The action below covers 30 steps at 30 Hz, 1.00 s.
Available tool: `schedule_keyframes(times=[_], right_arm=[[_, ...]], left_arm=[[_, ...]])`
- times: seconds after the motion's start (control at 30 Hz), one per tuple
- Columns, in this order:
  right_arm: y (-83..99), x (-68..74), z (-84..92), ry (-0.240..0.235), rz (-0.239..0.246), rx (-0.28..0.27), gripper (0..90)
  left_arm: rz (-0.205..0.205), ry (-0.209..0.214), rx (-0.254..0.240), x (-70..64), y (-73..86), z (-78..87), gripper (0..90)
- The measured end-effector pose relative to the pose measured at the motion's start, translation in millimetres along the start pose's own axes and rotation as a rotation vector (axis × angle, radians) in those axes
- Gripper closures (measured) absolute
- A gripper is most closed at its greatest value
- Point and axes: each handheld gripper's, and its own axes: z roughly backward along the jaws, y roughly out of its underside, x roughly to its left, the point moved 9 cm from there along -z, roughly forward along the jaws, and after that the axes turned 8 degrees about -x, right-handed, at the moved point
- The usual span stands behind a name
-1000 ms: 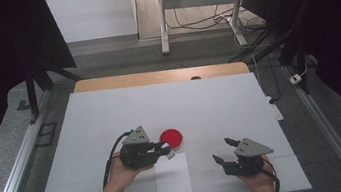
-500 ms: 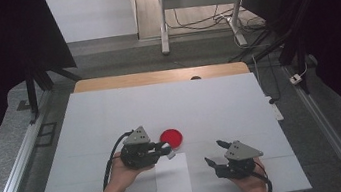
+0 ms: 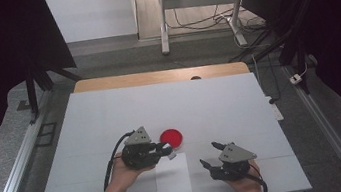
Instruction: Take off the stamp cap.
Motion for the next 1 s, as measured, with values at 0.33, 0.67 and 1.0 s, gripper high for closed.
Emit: schedule_keyframes(times=[0.33,0.67,1.0], right_arm=[[-3.8,11.3,-8.1,-0.009,0.018,-0.002,29.4],[-7.3,19.7,-15.3,-0.019,0.029,-0.005,29.6],[-10.8,28.5,-24.8,-0.029,0.044,-0.008,29.7]], left_arm=[[0.002,0.0,-0.001,-0.2,0.1,-0.3,75.5],[0.001,0.001,-0.001,-0.9,0.2,-1.5,75.5],[0.0,-0.001,0.0,-1.6,0.7,-2.9,75.5]])
